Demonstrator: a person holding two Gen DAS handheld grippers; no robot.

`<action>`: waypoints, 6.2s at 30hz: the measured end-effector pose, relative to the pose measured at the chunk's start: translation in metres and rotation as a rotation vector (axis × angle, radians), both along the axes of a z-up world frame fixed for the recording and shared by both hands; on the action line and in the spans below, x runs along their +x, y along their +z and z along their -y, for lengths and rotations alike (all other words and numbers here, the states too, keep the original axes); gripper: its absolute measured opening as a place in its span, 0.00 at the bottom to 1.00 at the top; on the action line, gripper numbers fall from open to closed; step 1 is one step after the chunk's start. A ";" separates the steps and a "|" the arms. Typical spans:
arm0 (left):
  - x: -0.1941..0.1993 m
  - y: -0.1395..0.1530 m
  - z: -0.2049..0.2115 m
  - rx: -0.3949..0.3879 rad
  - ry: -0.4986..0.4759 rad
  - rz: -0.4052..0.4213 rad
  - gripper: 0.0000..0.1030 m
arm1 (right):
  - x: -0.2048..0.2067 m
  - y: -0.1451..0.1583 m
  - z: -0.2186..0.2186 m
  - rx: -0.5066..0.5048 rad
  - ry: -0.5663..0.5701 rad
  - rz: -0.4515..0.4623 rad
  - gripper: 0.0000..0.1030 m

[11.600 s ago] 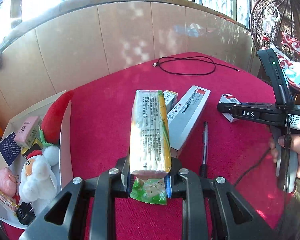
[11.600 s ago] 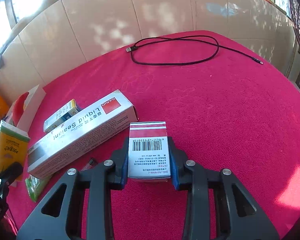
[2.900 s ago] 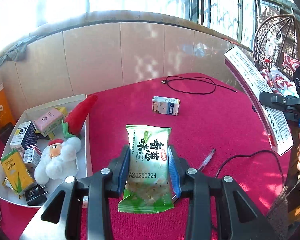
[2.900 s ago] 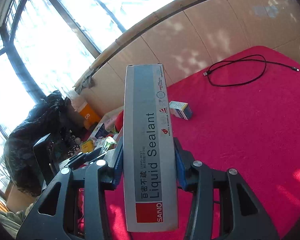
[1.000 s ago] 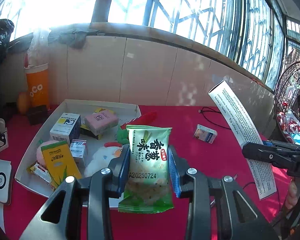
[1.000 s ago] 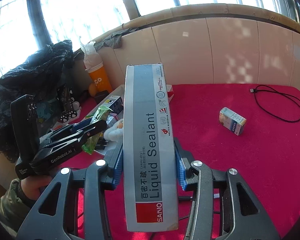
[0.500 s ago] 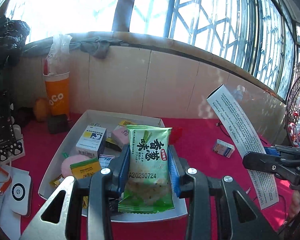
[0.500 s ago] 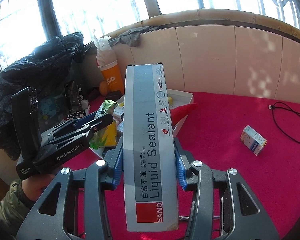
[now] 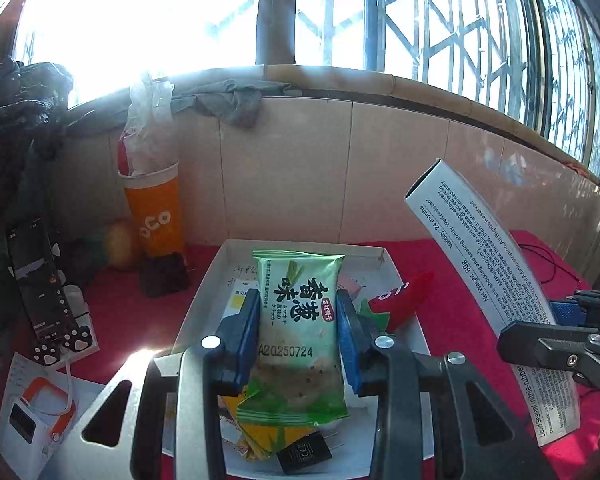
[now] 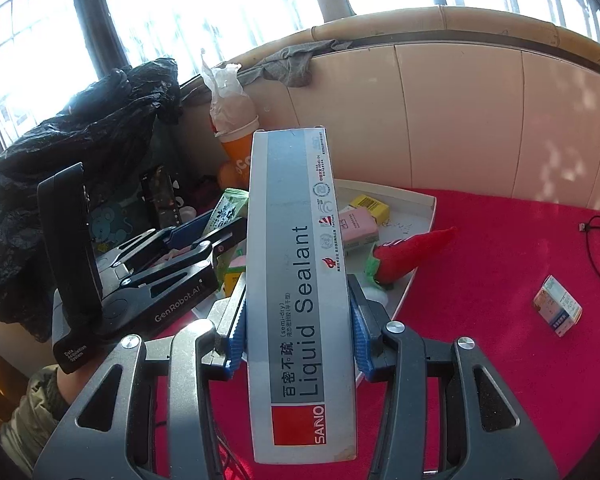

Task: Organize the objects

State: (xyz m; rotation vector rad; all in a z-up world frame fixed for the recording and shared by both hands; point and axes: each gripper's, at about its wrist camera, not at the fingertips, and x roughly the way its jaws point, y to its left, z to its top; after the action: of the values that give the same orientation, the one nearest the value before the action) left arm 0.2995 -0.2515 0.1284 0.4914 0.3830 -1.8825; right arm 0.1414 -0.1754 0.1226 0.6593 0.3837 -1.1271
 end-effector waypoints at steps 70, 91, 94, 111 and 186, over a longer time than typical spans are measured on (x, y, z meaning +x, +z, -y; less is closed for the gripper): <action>-0.189 -0.048 -0.094 0.157 -0.605 0.089 1.00 | -0.247 -0.027 -0.116 -0.033 -0.532 0.268 0.89; -0.233 -0.125 -0.109 0.287 -0.829 0.284 0.58 | -0.321 0.011 -0.163 -0.049 -0.531 -0.171 0.89; -0.234 -0.125 -0.107 0.291 -0.832 0.263 0.58 | -0.279 -0.011 -0.107 -0.018 -0.328 -0.182 0.89; -0.228 -0.127 -0.116 0.248 -0.824 0.255 0.57 | -0.196 -0.132 0.074 0.245 -0.213 -0.405 0.88; -0.224 -0.123 -0.129 0.227 -0.708 0.246 0.10 | -0.228 -0.129 -0.136 0.206 -0.501 -0.117 0.24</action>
State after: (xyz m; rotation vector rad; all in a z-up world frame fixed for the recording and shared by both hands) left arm 0.0754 -0.1222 0.0051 1.1105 0.2752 -2.4249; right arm -0.0870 -0.0396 -0.0061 0.9026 0.4519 -1.6219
